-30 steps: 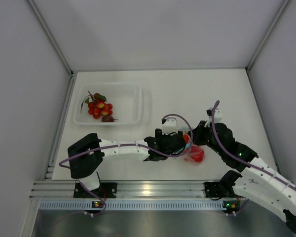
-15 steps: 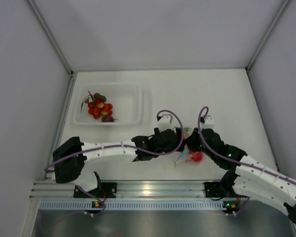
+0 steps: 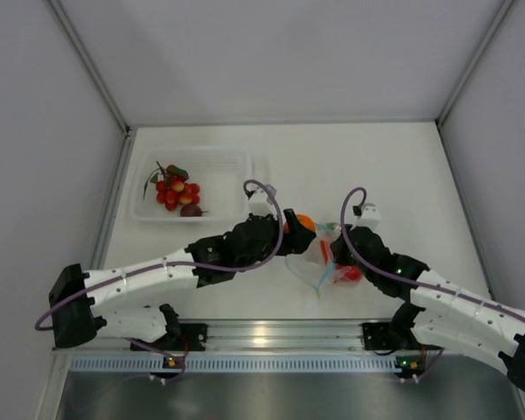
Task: Open the zip-top bag and remove the fake food
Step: Pick up the fake fruit from the zipper food storage bag, then place the fake fruit in the bin.
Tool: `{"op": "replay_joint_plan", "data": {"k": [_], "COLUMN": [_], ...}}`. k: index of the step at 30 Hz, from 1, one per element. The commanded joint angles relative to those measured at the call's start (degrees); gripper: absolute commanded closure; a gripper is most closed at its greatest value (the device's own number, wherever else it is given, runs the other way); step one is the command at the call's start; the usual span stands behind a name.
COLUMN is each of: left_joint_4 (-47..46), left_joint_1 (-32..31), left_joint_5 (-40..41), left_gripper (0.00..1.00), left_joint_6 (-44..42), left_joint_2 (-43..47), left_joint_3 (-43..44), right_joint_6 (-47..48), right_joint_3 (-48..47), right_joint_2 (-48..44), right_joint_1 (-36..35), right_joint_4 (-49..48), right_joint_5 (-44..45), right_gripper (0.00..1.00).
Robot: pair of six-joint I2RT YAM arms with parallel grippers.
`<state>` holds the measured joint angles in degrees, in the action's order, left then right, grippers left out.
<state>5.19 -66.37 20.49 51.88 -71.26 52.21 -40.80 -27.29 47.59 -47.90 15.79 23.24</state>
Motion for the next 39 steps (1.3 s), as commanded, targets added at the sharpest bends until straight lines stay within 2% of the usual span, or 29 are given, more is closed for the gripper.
{"op": "replay_joint_plan", "data": {"k": [1,5,6,10,15,18,20,24,29,30,34,35,36,39], "left_joint_4": [1.6,7.8,8.7,9.6,13.0,13.6,13.6,14.9,15.1,15.1,15.0,15.0,15.0,15.0], "left_joint_1": [3.9,9.7,12.9,21.8,34.0,39.3,40.3,43.4,45.0,45.1,45.5,45.7,45.7,45.7], "left_joint_5": [2.3,7.8,8.0,7.5,5.3,2.5,3.4,1.7,-0.3,-0.5,-2.3,-2.4,-2.5,-2.6], "left_gripper": [1.0,1.0,1.0,1.0,1.0,1.0,0.93,0.88,0.66,0.59,0.48,0.43,0.31,0.21], "left_joint_6": [-2.8,-5.6,-6.2,-8.5,-13.7,-14.4,-15.3,-17.2,-18.7,-18.7,-18.3,-18.1,-18.0,-18.0], "left_joint_2": [4.8,4.9,4.6,3.8,-3.6,-8.1,-11.6,-19.2,-26.6,-27.3,-28.9,-28.9,-28.9,-29.2], "left_joint_3": [-0.7,2.3,3.2,4.7,11.9,15.6,18.4,23.5,27.2,27.7,27.9,27.7,27.5,27.4], "right_joint_6": [-0.5,-0.2,0.0,1.0,1.7,2.4,3.1,3.8,6.1,6.5,7.9,8.0,8.4,9.2], "right_joint_3": [-2.2,-3.0,-3.2,-4.5,-5.6,-6.1,-6.8,-8.7,-11.1,-11.7,-12.6,-12.6,-12.6,-12.7], "right_joint_2": [0.5,0.0,-0.5,-1.9,-4.9,-6.1,-6.5,-7.6,-9.6,-10.1,-10.9,-11.6,-12.0,-13.3], "right_joint_1": [-0.9,-0.9,-0.9,-0.9,-0.9,-0.9,-0.8,-0.8,-0.8,-0.9,-0.8,-0.8,-0.8,-0.8], "right_joint_4": [-2.4,-1.5,-1.2,1.7,4.2,5.6,6.5,9.0,11.6,12.1,14.2,14.4,14.5,15.1], "right_joint_5": [2.7,2.6,2.4,2.7,2.7,2.7,2.9,2.8,1.9,1.5,1.5,1.5,1.5,1.8], "right_gripper": [1.0,1.0,1.0,1.0,1.0,1.0,1.0,1.0,1.0,1.0,1.0,1.0,1.0,1.0]}}
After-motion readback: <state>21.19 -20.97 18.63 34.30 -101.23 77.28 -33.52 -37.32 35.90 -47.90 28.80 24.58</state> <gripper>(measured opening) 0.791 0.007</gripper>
